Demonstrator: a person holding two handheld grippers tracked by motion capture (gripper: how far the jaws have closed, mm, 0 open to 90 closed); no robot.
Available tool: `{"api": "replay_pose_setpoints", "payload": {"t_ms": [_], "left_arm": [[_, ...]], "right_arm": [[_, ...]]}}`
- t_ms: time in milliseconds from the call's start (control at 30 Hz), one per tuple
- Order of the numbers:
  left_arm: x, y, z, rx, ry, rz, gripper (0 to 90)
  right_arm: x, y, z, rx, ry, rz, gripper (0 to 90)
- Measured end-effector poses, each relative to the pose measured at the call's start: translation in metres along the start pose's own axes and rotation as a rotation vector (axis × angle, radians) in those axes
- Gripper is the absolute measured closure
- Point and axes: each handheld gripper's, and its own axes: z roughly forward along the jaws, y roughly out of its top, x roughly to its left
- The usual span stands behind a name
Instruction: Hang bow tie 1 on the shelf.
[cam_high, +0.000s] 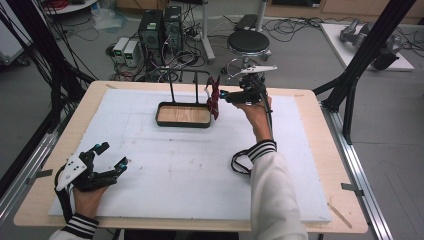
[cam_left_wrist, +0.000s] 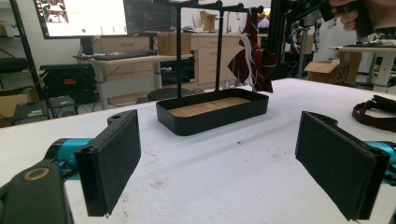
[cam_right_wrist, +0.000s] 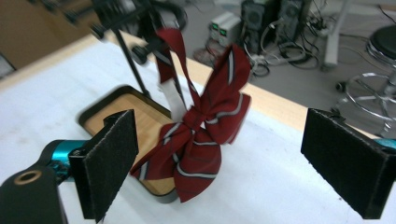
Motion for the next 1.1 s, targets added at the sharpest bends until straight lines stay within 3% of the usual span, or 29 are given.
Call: {"api": "replay_pose_setpoints", "payload": {"t_ms": [133,233,267,333,367,433,533,633,800,900,1100], "left_arm": [[0.0,0.0,0.0,0.003,-0.002,0.0,14.7],[0.0,0.0,0.0,0.002,-0.002,0.0,14.7],[0.0,0.0,0.0,0.003,-0.002,0.001,14.7],[0.0,0.0,0.0,0.002,-0.001,0.002,14.7],[0.0,0.0,0.0,0.002,-0.001,0.002,14.7],[0.0,0.0,0.0,0.003,-0.002,0.002,14.7],[0.0,0.0,0.0,0.004,-0.002,0.002,14.7],[0.0,0.0,0.0,0.004,-0.002,0.002,14.7],[-0.001,0.0,0.0,0.005,0.0,0.014,14.7],[-0.002,0.0,0.0,0.004,0.001,0.015,14.7],[-0.002,0.0,0.001,0.009,0.004,0.019,14.7]], "right_arm": [[0.0,0.004,-0.023,-0.055,0.007,-0.012,10.2],[0.005,-0.001,-0.041,-0.135,0.002,-0.038,10.3],[0.006,-0.003,-0.047,-0.141,0.004,-0.043,10.2],[0.007,-0.004,-0.057,-0.102,-0.001,-0.047,10.2],[0.008,-0.006,-0.062,-0.117,-0.008,-0.062,10.2],[0.01,-0.013,-0.075,-0.17,-0.005,-0.059,10.2],[0.012,-0.024,-0.091,-0.18,-0.005,-0.059,10.2],[0.016,-0.041,-0.106,-0.232,-0.027,-0.062,10.2],[0.023,-0.066,-0.129,-0.252,-0.034,-0.064,10.2],[0.029,-0.078,-0.142,-0.285,-0.029,-0.077,10.2],[0.035,-0.1,-0.16,-0.301,-0.027,-0.112,10.2]]}}
